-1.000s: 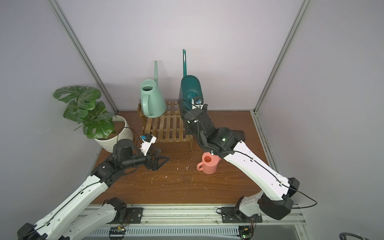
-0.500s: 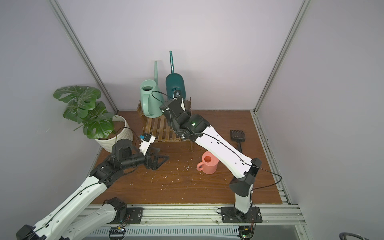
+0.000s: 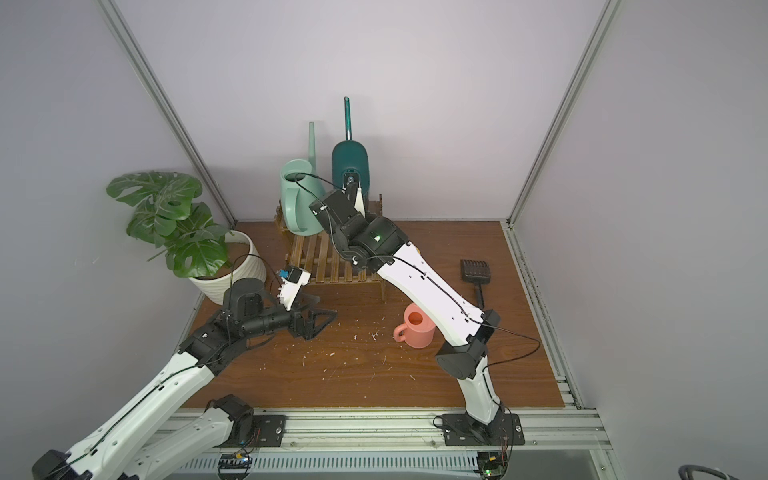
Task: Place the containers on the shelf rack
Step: 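Place the container on the shelf.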
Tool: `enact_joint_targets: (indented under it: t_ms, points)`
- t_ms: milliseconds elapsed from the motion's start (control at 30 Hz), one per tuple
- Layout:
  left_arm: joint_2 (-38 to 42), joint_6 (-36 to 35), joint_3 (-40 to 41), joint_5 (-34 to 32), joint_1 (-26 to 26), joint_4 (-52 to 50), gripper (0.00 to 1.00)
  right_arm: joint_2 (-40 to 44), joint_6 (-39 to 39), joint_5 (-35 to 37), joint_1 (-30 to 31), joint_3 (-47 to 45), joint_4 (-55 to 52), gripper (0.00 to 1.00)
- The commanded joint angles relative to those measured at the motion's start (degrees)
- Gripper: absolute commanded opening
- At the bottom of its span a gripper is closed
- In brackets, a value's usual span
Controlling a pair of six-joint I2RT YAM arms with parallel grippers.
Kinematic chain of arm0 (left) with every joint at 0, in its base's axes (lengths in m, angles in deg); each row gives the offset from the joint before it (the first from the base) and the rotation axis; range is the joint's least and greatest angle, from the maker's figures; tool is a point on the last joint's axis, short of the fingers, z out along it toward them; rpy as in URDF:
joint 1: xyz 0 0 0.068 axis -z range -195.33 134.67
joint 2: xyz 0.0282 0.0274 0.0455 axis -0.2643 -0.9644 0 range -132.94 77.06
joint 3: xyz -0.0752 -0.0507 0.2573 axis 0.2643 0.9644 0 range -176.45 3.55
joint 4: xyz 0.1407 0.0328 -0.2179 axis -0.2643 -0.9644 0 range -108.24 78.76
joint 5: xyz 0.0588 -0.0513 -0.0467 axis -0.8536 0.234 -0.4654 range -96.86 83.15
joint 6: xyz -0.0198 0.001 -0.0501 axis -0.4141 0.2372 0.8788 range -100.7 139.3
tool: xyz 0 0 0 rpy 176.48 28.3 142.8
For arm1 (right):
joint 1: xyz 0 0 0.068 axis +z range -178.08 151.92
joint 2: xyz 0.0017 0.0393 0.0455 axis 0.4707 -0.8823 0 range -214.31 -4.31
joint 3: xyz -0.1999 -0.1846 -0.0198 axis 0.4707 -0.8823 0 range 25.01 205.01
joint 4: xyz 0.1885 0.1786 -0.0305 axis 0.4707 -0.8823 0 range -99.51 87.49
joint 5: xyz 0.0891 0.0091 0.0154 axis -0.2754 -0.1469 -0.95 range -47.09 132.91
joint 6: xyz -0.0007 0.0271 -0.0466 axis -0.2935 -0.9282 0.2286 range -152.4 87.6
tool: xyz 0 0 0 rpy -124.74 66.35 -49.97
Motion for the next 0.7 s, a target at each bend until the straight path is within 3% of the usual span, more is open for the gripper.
enact_joint_targets:
  t_ms: [0, 167, 400, 667]
  points:
    - [0.3, -0.2, -1.6, -0.1, 0.5, 0.8, 0.98, -0.3, -1.3, 2.4, -1.0, 1.9, 1.1, 0.07]
    - [0.2, -0.2, -1.6, -0.1, 0.4, 0.8, 0.98, -1.1, -1.4, 1.3, -1.9, 2.1, 0.7, 0.11]
    - [0.1, -0.4, -1.3, 0.0, 0.4, 0.8, 0.98, -2.4, -1.4, 0.6, -2.4, 2.8, 0.6, 0.26]
    - [-0.1, -0.5, -1.3, 0.0, 0.4, 0.8, 0.98, -3.4, -0.9, 0.7, -2.7, 4.5, 0.6, 0.29]
